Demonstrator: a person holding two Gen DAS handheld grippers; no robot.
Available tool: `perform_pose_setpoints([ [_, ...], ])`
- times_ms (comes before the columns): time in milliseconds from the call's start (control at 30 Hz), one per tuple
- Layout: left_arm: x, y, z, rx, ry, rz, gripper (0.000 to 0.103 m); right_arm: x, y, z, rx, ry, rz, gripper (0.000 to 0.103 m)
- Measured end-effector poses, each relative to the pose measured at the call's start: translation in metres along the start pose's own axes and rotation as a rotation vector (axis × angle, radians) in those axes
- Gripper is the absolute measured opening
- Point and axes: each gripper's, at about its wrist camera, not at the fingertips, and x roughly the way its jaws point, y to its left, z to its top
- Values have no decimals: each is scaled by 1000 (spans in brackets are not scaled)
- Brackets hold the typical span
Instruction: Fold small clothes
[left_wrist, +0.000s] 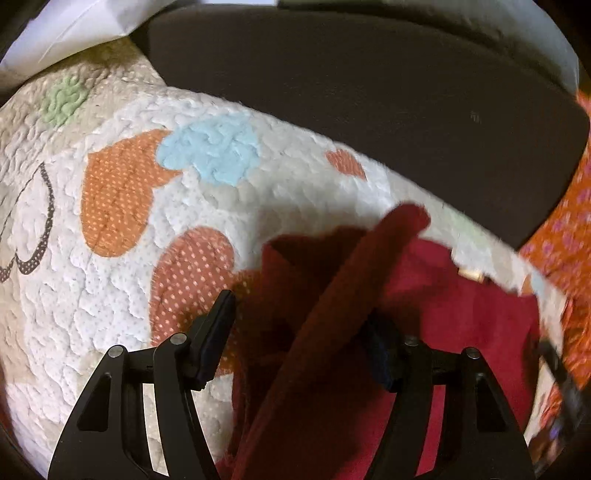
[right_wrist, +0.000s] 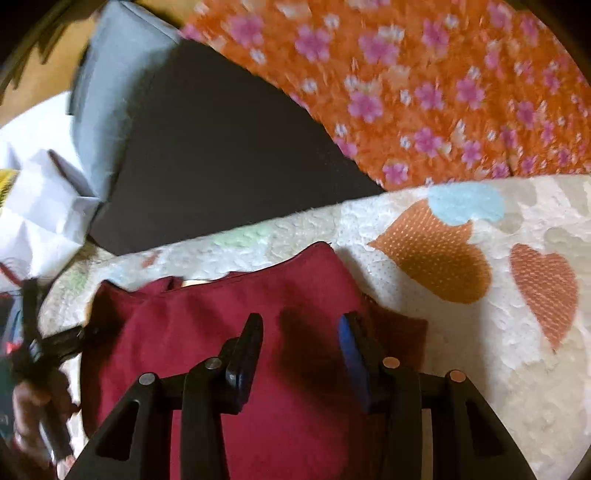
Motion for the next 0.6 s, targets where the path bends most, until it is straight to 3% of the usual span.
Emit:
perform_pose_setpoints([
  [100,-14,-3,1,14,-49,17,66,-4,4,-16,-54,27,-55,45],
  [167,-19,-3,-1,13,-49,45,66,18,0,-24,-70,116,-79,45],
  [267,-39,2,-7,-2,-57,63,66,5,16,-19,-117,107,-104,45],
  [367,-68,8,-22,29,-59,103,66,-14,41,-11,-106,59,52,45],
  [500,-103,17,-66,51,-43,96,66,-12,94,0,-149,43,195,44],
  [567,-112,22,-89,39,-30,107,66,3,123,10,-168,70,261,23],
  [600,-112,24,-98,28,-32,111,66,12,137,14,-176,82,279,20],
])
